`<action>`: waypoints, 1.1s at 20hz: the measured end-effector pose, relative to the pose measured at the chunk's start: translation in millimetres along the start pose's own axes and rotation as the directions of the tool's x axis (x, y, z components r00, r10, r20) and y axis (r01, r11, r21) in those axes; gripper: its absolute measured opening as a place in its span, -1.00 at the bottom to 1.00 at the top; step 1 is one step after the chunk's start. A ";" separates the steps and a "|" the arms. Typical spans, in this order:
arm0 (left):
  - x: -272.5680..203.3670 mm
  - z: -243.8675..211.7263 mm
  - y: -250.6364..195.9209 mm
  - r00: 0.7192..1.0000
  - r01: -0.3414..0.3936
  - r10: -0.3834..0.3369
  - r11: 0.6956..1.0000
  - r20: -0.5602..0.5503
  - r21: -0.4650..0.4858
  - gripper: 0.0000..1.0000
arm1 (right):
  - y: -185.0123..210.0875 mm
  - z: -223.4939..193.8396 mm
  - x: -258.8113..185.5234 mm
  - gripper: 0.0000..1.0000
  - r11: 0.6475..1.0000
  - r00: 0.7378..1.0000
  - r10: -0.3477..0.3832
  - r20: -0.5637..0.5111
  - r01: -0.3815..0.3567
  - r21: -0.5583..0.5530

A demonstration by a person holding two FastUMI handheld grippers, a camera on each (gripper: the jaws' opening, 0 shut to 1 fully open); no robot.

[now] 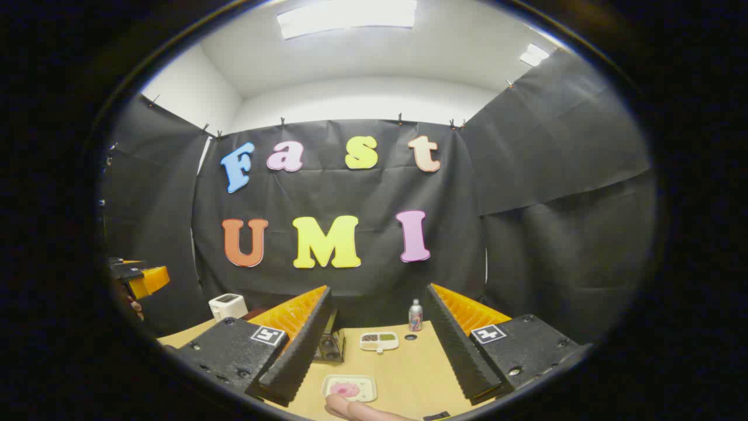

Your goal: Open the electric oven with the left hand, put the food in, and close the electric oven.

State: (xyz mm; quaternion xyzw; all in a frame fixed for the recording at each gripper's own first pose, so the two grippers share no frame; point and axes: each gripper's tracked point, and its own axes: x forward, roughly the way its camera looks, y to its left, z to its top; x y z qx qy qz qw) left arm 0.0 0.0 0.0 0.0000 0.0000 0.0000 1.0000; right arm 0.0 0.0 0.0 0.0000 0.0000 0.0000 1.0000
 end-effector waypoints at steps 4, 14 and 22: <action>-2.1 -0.6 -4.1 1.000 0.022 -0.022 1.000 0.004 0.020 0.89 | -15.2 -2.3 4.1 0.92 1.000 1.000 -0.024 0.002 0.024 -0.003; 19.2 -3.5 -22.6 0.998 0.062 -0.062 0.998 0.012 0.013 0.89 | -27.8 -3.5 9.2 0.92 1.000 1.000 -0.018 0.022 0.018 -0.001; 107.7 -54.1 -51.6 0.989 0.128 -0.127 0.992 -0.073 0.000 0.89 | -38.6 -17.6 15.3 1.00 1.000 1.000 -0.002 0.024 0.002 0.019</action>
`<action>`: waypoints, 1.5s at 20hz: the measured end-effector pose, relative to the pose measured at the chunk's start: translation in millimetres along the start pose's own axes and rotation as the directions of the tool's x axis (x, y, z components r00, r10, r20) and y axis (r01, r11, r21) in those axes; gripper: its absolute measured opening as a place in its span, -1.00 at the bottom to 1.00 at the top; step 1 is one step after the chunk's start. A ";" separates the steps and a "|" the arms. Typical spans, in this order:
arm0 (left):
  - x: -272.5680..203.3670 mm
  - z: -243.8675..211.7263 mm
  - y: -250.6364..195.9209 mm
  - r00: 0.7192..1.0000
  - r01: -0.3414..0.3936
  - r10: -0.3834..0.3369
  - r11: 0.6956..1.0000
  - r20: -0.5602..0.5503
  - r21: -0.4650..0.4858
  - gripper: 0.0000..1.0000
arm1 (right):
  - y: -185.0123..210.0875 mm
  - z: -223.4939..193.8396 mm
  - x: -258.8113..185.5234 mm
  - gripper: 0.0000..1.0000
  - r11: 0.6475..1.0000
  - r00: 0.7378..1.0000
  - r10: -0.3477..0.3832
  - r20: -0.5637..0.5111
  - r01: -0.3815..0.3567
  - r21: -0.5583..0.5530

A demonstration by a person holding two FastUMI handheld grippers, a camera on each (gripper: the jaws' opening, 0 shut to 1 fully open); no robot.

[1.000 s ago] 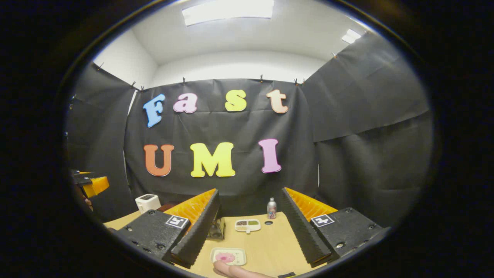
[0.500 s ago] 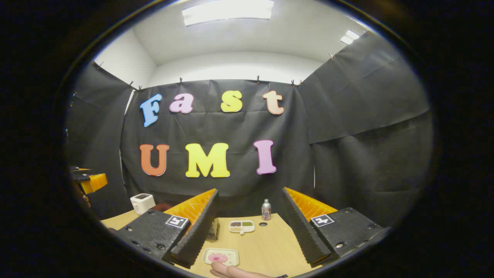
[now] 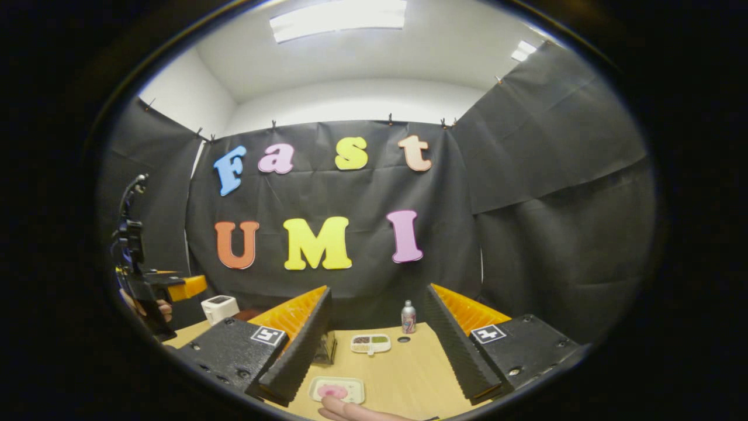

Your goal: Open the electric oven with the left hand, put the food in, and close the electric oven.

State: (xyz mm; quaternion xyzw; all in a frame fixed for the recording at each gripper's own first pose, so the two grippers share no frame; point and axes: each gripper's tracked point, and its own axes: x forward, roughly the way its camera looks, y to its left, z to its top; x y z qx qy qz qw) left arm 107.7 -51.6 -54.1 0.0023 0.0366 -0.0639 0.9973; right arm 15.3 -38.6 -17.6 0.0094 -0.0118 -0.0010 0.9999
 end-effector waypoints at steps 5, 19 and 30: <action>67.7 -71.6 -18.0 0.983 0.041 -0.036 0.999 -0.183 0.024 0.90 | -4.4 -12.9 3.2 1.00 1.000 1.000 -0.004 -0.001 0.004 -0.016; 154.1 -182.9 -20.1 0.879 0.037 -0.026 0.999 -0.477 0.012 0.94 | -25.9 -54.6 22.5 0.92 1.000 0.998 -0.010 -0.068 0.009 -0.021; 170.0 -187.5 -13.7 0.885 0.010 -0.009 1.000 -0.466 -0.001 0.94 | -29.2 -72.1 23.8 0.93 0.999 0.995 -0.013 -0.099 0.008 -0.052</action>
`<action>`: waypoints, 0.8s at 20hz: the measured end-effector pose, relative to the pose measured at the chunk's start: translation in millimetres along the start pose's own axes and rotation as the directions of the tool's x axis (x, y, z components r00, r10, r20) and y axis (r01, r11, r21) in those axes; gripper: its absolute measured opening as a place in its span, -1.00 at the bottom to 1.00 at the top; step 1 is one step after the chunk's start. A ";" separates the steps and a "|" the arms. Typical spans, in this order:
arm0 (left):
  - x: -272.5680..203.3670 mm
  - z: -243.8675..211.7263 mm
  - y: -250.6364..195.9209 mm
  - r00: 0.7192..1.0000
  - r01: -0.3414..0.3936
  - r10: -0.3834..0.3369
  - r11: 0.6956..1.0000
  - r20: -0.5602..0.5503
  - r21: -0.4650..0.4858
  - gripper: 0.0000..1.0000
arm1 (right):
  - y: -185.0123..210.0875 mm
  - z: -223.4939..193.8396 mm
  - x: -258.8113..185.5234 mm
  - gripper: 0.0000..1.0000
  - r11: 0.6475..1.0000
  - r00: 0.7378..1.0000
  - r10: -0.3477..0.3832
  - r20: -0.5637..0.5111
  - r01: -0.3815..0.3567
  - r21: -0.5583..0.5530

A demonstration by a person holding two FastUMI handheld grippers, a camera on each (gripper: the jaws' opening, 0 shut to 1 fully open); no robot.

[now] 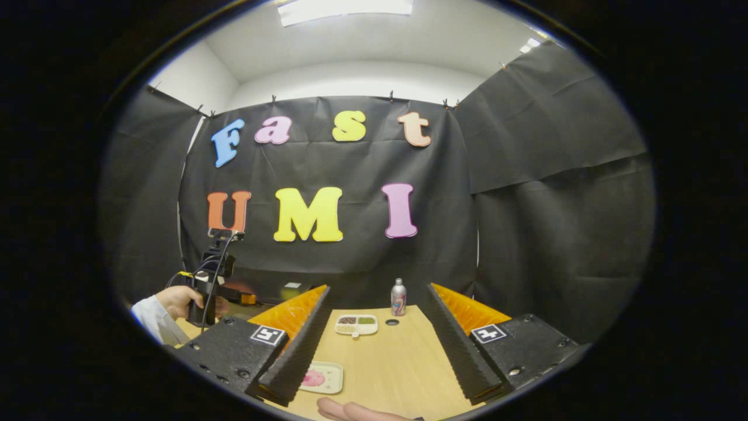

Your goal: Open the electric oven with the left hand, put the food in, and close the electric oven.

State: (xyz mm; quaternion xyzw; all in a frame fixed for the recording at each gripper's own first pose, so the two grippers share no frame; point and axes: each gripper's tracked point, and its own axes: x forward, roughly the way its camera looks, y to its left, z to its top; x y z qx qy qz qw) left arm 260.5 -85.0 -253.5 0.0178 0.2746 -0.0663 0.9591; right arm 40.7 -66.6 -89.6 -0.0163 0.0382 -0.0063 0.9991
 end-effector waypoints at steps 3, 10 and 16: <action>-7.4 -5.6 -0.4 1.000 0.002 -0.002 1.000 -0.006 0.001 0.94 | 2.2 2.1 -4.0 0.93 1.000 1.000 0.001 0.004 -0.001 -0.001; -32.8 -28.0 -2.1 1.000 0.002 -0.002 1.000 -0.015 0.008 0.94 | 8.2 2.8 -14.3 0.93 1.000 1.000 0.006 0.003 -0.006 -0.023; -60.6 -64.1 -2.9 1.000 0.006 -0.006 1.000 0.002 0.010 0.94 | 6.3 2.0 -23.2 0.93 1.000 1.000 -0.003 0.000 0.003 -0.015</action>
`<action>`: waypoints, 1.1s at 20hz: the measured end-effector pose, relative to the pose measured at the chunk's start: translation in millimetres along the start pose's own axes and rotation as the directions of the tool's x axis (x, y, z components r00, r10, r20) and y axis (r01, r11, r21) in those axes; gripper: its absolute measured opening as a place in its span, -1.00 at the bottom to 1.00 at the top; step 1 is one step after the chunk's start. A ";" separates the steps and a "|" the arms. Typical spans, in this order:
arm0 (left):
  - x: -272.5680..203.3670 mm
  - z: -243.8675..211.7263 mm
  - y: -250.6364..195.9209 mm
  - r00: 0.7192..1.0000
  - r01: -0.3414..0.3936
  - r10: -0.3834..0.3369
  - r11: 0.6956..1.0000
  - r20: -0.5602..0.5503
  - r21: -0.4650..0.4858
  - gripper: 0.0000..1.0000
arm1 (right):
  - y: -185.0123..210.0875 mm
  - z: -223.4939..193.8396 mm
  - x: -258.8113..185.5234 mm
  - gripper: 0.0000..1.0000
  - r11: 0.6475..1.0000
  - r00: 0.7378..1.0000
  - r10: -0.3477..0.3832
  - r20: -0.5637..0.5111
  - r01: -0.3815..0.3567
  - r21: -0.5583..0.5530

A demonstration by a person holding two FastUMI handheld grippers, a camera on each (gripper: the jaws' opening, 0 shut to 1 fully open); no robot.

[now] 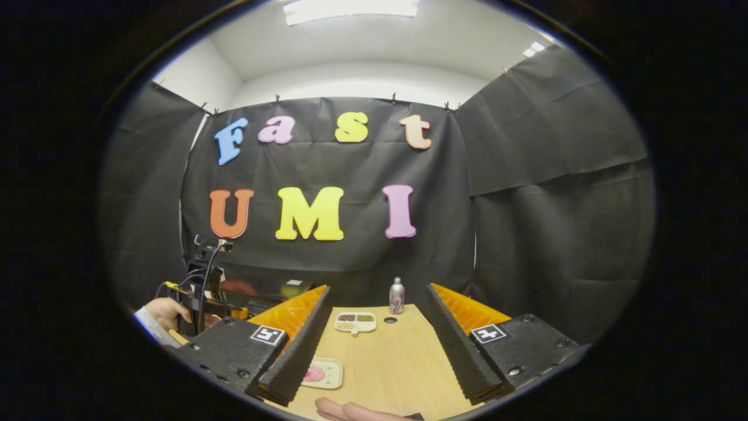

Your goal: Open the electric oven with the left hand, put the food in, and close the electric oven.

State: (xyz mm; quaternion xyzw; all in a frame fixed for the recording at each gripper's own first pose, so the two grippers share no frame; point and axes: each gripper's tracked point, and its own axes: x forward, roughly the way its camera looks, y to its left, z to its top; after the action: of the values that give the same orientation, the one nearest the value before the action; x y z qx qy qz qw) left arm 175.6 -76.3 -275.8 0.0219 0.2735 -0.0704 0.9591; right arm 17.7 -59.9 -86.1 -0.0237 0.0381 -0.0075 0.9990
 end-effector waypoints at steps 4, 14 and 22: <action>-11.3 -28.6 -1.1 1.000 -0.003 0.003 1.000 0.007 -0.001 0.94 | 0.4 -1.4 -7.3 0.93 1.000 1.000 0.002 -0.002 -0.002 0.004; -21.5 -109.7 -3.6 0.998 -0.004 0.003 1.000 -0.068 -0.013 0.94 | 1.0 -17.7 -7.3 0.93 1.000 0.999 -0.004 -0.040 0.004 0.007; -12.6 -143.6 -7.9 0.994 -0.005 0.003 1.000 -0.109 -0.022 0.95 | 15.9 -33.2 3.6 0.93 1.000 0.996 0.003 -0.084 -0.004 -0.013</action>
State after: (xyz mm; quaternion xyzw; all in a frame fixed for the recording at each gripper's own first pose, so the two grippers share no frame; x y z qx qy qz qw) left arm 89.0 -71.0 -391.2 0.0156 0.3263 -0.0641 0.9430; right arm 19.0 -45.6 -120.2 -0.0297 0.0803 -0.0065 0.9963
